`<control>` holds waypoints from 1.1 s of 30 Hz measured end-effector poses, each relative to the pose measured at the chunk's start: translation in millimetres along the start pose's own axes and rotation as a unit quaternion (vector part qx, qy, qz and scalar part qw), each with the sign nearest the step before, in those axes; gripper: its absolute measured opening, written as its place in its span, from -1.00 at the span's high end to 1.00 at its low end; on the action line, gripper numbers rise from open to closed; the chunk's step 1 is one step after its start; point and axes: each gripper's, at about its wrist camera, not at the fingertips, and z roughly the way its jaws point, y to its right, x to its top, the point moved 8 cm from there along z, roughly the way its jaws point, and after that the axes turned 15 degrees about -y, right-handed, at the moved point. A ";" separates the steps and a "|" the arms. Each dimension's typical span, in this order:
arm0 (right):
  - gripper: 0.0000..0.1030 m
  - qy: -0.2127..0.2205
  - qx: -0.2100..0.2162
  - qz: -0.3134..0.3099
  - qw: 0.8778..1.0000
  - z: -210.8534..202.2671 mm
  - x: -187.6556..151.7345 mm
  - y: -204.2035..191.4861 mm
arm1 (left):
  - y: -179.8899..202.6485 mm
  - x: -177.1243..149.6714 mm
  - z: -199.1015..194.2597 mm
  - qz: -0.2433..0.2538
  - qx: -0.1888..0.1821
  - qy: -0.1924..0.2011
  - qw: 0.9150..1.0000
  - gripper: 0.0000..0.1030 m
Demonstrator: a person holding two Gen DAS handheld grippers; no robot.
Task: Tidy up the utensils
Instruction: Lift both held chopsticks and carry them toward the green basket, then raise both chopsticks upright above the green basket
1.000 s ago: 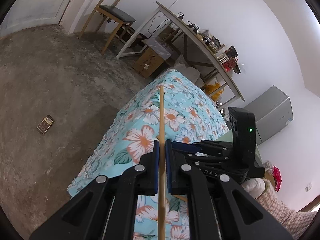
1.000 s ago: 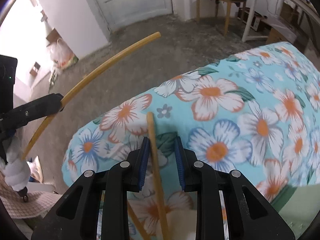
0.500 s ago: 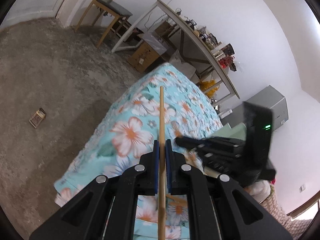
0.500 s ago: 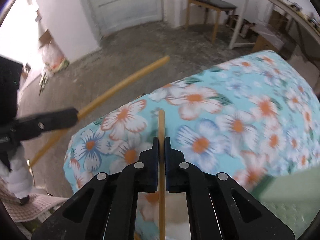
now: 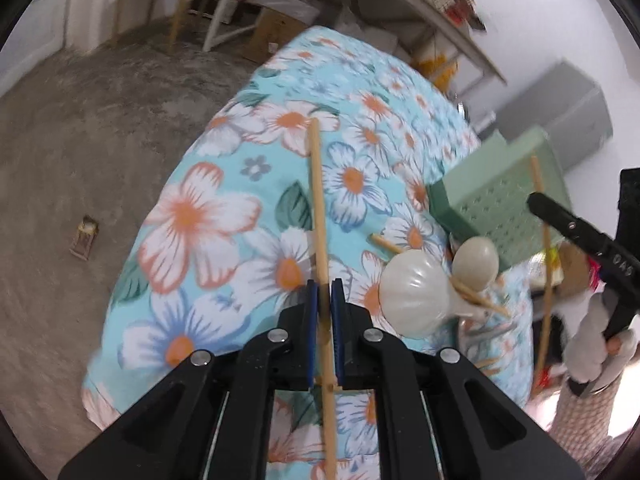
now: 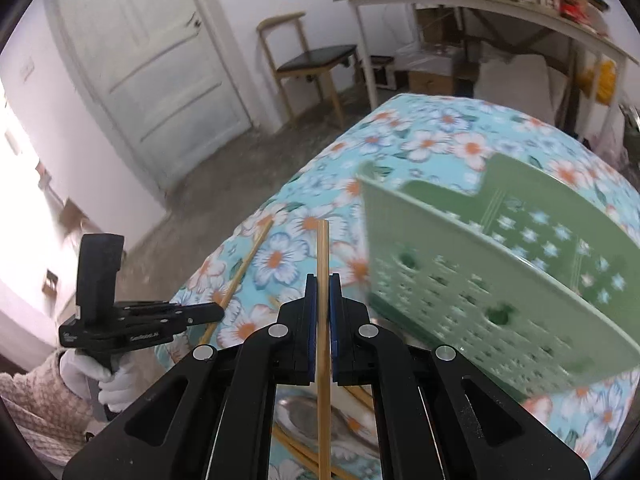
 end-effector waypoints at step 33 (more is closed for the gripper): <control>0.93 0.064 0.066 0.031 0.995 -40.7 -15.0 32.6 | 1.2 98.7 6.9 -0.020 0.064 -0.043 0.997 0.89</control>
